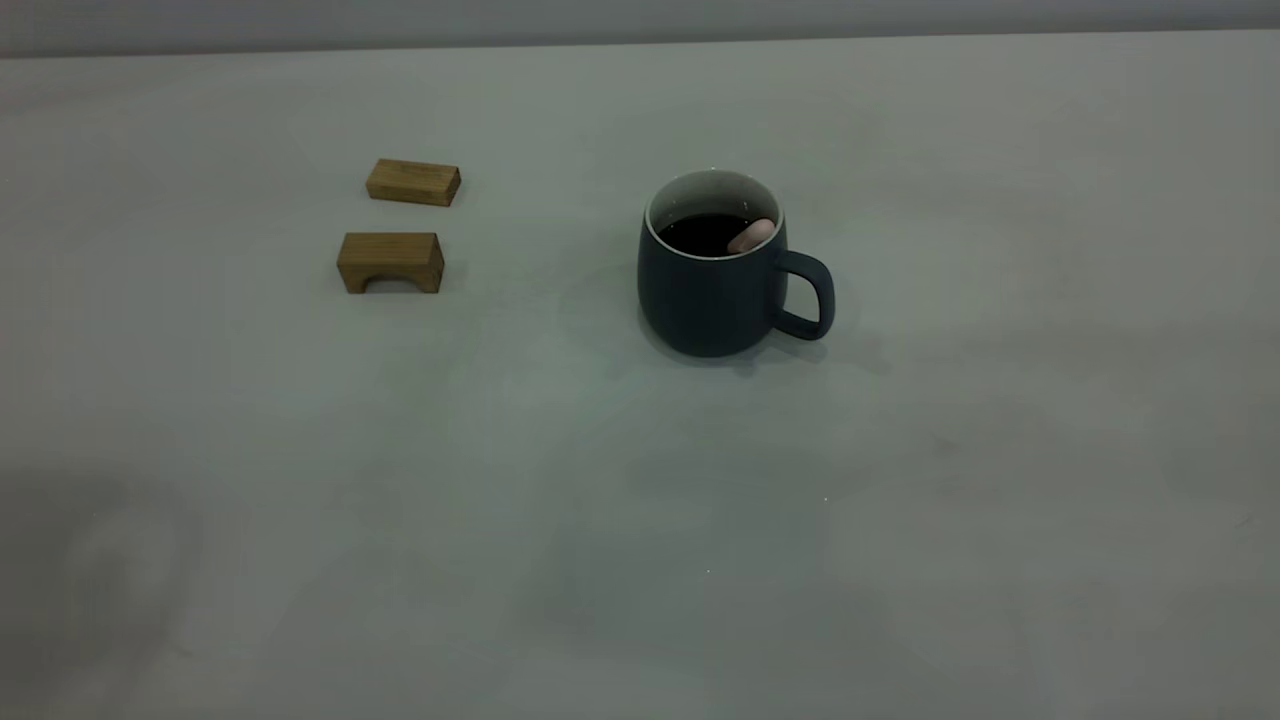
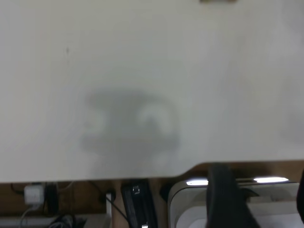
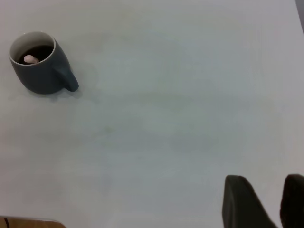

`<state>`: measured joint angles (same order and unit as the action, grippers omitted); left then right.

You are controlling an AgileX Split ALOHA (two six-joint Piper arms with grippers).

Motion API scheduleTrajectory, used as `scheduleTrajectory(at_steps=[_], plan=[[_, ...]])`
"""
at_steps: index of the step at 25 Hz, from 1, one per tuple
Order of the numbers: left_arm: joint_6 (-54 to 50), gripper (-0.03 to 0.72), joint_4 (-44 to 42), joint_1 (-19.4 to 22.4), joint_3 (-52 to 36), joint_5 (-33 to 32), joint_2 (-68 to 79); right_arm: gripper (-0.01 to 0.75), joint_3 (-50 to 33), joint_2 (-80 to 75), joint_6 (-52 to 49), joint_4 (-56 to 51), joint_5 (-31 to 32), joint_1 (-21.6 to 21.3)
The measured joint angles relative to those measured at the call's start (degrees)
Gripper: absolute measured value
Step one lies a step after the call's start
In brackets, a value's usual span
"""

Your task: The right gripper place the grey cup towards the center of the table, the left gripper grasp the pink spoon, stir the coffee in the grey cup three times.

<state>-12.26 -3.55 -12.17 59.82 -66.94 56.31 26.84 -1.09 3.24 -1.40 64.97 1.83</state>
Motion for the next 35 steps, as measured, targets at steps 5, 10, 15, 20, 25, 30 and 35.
scheduleTrajectory(at_steps=[5,10,15,20,25,30,35], plan=[[5.2,0.438,1.9,3.7,-14.0,0.0,-22.1,0.238,0.0,0.0,0.0,0.0,0.0,0.0],[13.2,0.438,4.6,8.1,-20.6,0.0,-38.1,0.238,0.0,0.0,0.0,0.0,0.0,0.0],[14.0,0.438,5.3,8.3,-24.3,0.0,-47.1,0.238,0.0,0.0,0.0,0.0,0.0,0.0],[14.3,0.438,5.3,8.7,-29.7,0.4,-49.0,0.238,0.0,0.0,0.0,0.0,0.0,0.0],[14.4,0.438,5.4,9.4,-31.3,2.2,-50.0,0.238,0.0,0.0,0.0,0.0,0.0,0.0],[14.1,0.438,4.8,9.5,-31.9,2.2,-55.4,0.238,0.0,0.0,0.0,0.0,0.0,0.0],[11.0,0.438,2.0,9.9,-31.9,2.2,-57.4,0.238,0.0,0.0,0.0,0.0,0.0,0.0]])
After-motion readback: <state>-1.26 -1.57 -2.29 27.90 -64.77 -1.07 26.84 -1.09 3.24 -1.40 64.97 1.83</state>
